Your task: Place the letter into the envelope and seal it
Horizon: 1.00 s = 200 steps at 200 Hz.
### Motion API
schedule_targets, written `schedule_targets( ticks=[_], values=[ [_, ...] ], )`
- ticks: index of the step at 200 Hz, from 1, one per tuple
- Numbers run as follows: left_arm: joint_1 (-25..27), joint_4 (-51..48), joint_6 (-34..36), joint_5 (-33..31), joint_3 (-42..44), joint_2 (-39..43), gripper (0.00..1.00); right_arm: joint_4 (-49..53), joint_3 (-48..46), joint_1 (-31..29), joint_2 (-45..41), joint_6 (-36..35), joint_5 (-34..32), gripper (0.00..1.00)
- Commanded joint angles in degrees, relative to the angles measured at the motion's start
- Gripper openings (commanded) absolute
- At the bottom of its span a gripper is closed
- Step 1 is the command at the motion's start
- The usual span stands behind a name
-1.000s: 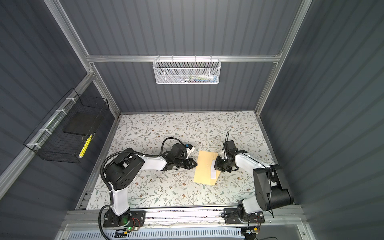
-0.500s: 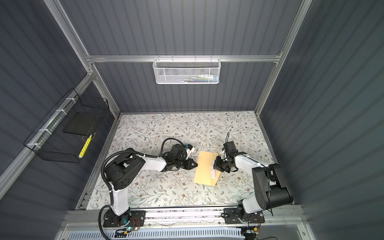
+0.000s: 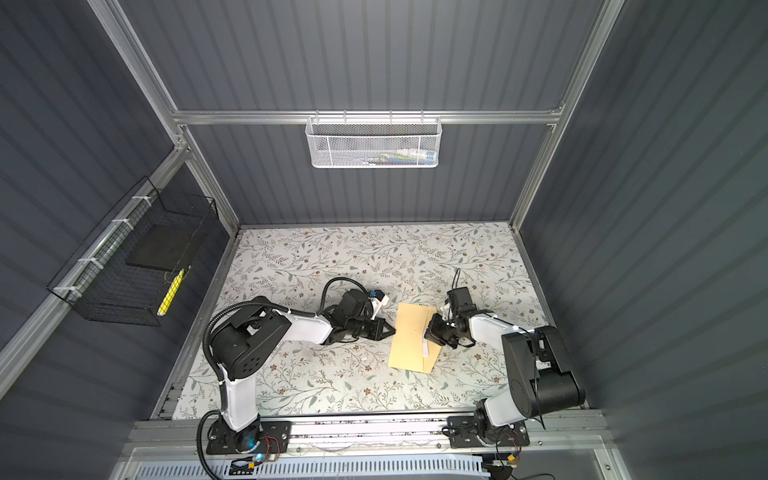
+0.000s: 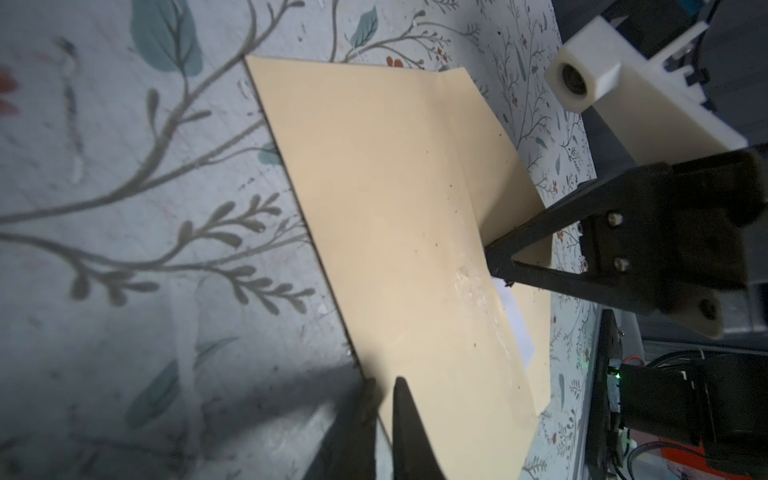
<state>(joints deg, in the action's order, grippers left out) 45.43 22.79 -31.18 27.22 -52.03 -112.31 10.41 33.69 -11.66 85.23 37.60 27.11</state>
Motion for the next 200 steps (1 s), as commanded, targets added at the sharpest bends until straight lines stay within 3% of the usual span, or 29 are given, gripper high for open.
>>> schedule_targets(
  ticks=[1,124,158,200],
  values=[
    [0.8,-4.7,-1.6,1.2,2.5,-2.6,0.12,-2.1,-2.0,-0.1,-0.1,3.0,0.7,0.0],
    [1.4,1.3,-6.6,3.0,4.2,-2.6,0.11,-9.7,-7.9,-0.8,-3.6,13.7,1.5,0.0],
    [1.4,2.1,-7.6,2.6,4.5,-2.4,0.11,-5.4,-6.5,-0.8,-4.8,12.0,0.6,0.16],
    [1.4,1.7,-7.9,0.9,5.5,-1.8,0.11,4.3,-2.9,0.0,-7.6,7.2,-2.6,0.25]
  ],
)
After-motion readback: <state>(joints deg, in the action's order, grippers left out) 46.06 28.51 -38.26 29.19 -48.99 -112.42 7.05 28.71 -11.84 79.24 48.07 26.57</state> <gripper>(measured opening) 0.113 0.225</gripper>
